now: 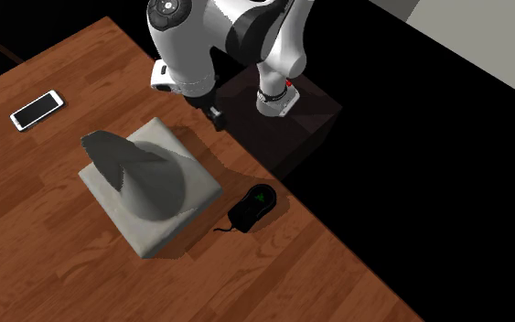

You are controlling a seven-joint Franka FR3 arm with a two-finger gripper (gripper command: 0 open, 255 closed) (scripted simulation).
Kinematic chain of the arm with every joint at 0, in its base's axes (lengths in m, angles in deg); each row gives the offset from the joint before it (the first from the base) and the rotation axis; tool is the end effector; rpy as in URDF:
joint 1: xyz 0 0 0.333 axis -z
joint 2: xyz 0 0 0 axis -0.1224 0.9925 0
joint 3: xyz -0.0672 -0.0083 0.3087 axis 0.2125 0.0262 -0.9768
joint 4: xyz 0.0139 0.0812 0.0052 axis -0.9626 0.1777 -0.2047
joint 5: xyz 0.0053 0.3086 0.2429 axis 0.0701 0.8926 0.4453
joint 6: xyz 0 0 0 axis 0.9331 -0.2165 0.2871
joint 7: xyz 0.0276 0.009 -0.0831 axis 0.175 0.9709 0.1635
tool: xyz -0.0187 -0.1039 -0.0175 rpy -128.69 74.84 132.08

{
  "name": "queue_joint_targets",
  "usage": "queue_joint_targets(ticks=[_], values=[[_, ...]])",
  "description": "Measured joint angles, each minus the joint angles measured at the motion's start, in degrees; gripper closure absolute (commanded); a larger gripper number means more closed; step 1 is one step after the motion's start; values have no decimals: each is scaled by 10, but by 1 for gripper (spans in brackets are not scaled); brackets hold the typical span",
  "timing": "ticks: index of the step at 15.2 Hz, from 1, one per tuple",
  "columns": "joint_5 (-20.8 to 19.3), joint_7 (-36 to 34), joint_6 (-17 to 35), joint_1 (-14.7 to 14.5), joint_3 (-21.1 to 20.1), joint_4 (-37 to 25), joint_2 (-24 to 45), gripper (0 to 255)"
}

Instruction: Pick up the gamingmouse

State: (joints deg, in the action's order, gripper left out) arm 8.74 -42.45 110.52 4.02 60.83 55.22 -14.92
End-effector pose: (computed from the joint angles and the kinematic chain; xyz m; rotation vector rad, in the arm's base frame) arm 0.3857 0.1258 0.5882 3.0930 -0.0044 -0.0492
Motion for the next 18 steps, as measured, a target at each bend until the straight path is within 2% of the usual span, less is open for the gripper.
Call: queue_joint_targets(ticks=[8, 14, 18], values=[[4, -113, 10, -15, -73, -130, 136, 0], [-30, -203, -1, -36, -118, -273, 271, 0], [-65, -258, -25, -64, -138, -383, 364, 0]])
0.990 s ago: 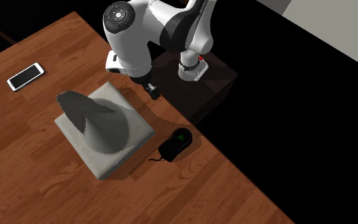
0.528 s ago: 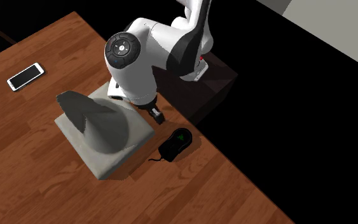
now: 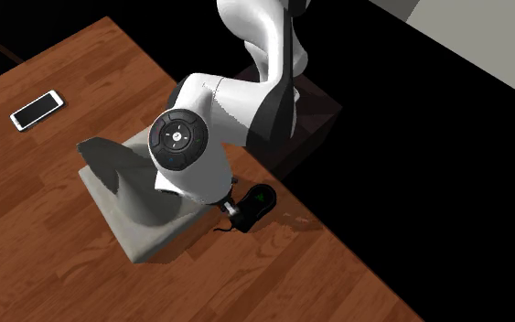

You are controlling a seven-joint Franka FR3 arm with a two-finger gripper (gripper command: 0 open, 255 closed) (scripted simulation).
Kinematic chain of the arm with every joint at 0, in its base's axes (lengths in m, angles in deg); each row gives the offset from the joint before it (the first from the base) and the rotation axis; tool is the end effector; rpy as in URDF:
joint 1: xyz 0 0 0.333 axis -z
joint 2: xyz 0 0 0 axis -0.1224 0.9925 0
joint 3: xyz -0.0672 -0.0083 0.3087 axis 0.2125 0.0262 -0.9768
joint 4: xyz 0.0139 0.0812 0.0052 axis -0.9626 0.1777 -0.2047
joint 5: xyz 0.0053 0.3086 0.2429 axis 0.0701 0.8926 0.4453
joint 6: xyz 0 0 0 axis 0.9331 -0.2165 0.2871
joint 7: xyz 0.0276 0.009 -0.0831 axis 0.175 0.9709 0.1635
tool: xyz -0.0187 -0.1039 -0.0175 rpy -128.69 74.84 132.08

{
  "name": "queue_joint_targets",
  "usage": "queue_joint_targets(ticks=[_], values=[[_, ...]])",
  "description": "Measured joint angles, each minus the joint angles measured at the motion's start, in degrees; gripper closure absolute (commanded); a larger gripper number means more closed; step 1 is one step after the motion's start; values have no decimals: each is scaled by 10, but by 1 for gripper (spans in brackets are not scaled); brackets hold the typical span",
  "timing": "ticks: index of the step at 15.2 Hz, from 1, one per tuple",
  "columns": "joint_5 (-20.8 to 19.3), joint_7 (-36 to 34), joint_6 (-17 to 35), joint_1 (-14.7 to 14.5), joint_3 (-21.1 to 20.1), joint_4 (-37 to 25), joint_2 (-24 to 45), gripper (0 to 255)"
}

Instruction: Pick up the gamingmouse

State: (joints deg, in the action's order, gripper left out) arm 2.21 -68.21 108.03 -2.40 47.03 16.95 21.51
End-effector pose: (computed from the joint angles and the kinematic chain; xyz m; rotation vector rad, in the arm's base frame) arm 0.5039 0.3234 0.5938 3.1312 -0.1156 -0.0478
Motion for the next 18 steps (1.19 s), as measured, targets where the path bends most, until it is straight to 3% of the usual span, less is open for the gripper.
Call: queue_joint_targets(ticks=[4, 12, 13, 18], values=[[-50, -53, -48, -54, -9, -165, 122, 0], [-48, -60, 5, -51, -9, -111, 121, 0], [-48, -61, 9, -50, -9, -106, 121, 255], [-48, -61, 13, -50, -9, -102, 121, 255]])
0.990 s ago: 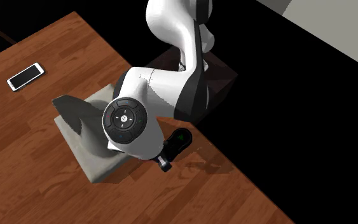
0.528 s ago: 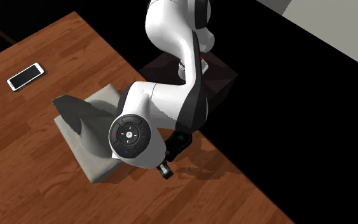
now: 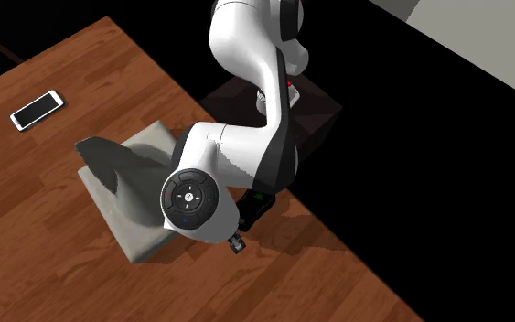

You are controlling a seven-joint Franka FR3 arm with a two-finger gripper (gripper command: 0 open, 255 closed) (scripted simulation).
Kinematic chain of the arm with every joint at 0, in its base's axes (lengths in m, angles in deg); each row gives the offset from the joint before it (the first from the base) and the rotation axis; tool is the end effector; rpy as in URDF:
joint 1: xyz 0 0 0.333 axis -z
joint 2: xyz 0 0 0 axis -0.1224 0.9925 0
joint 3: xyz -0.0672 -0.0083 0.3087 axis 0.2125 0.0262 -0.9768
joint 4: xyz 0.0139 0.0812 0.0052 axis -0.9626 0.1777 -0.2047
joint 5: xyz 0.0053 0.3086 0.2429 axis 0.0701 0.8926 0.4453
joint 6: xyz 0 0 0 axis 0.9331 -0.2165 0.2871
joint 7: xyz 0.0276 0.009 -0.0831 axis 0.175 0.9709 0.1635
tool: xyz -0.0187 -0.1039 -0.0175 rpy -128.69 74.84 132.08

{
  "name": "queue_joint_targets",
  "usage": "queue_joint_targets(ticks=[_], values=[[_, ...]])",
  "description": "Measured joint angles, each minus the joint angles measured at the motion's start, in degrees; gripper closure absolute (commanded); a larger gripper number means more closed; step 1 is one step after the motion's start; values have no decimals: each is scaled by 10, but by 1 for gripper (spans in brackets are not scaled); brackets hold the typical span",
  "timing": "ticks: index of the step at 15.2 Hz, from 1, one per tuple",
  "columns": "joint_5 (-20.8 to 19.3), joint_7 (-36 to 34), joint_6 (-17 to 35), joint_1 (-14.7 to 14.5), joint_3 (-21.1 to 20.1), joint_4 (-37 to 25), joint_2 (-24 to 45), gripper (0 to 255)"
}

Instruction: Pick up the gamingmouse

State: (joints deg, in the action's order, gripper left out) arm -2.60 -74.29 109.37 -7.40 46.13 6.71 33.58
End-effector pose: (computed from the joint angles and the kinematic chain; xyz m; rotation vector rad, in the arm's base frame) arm 0.5377 0.3775 0.5576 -3.1321 0.1494 0.0428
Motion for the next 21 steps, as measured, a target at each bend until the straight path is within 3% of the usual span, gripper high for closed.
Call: queue_joint_targets(ticks=[9, 21], values=[[-2, -1, -25, -5, -1, -29, 4, 255], [-29, -4, -152, -46, 2, -217, 66, 255]])
